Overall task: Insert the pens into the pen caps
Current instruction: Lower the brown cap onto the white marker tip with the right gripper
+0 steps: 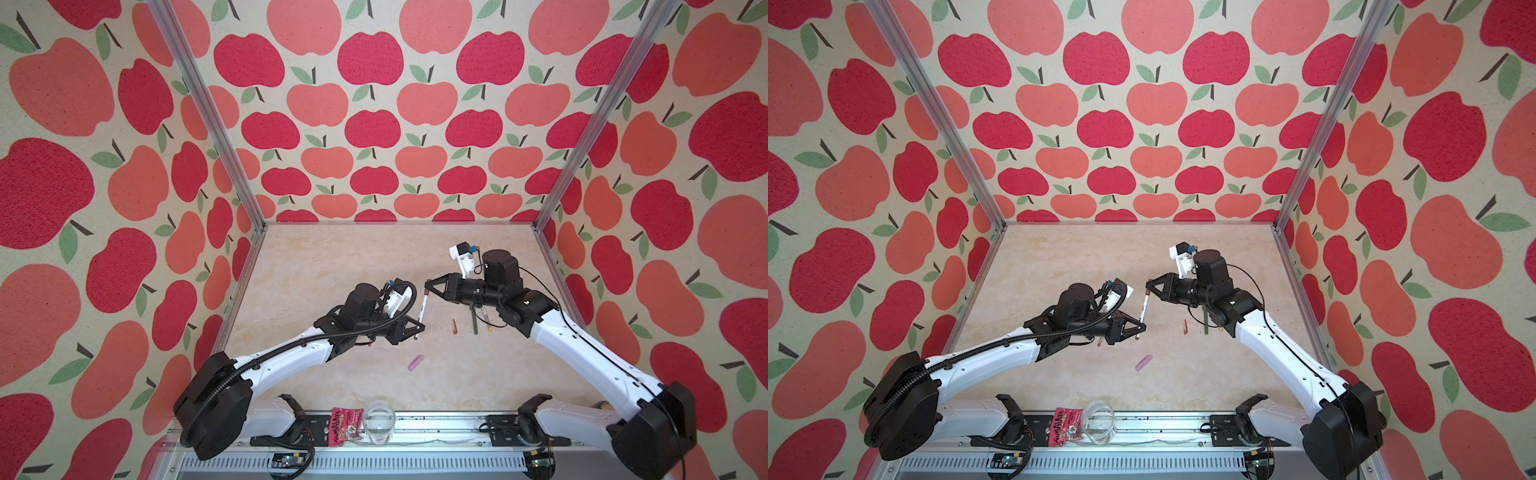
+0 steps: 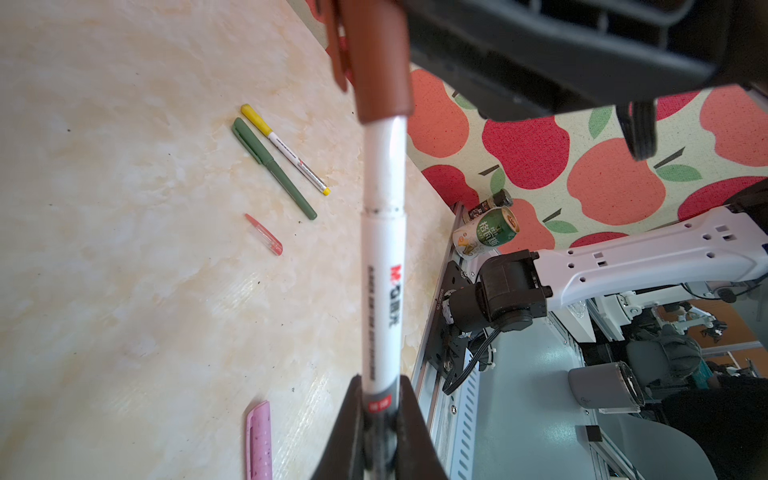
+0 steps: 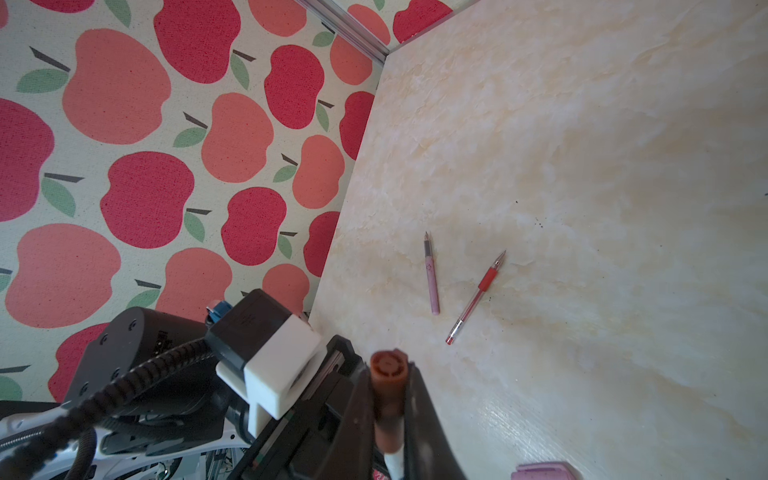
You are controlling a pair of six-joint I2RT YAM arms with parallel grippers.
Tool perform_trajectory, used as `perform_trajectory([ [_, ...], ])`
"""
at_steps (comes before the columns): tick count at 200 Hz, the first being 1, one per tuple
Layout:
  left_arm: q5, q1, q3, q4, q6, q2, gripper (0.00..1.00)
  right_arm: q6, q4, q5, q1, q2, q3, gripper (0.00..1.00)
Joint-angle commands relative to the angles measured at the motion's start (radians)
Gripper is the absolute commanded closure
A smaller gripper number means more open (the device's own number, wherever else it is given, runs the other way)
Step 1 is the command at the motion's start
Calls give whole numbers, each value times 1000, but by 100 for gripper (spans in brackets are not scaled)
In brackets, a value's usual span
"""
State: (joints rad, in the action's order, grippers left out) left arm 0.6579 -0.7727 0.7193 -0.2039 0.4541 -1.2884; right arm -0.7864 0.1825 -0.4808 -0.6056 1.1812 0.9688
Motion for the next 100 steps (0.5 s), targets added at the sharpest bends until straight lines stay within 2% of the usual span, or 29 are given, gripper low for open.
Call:
perform_trajectory([
  [1,-53,7,19,-25,12,20,100,12,26,-46,-21,-32,-15,97],
  [100,-76,33,57,-58,0,37,100,59,102,-48,-77,-22,-40,97],
])
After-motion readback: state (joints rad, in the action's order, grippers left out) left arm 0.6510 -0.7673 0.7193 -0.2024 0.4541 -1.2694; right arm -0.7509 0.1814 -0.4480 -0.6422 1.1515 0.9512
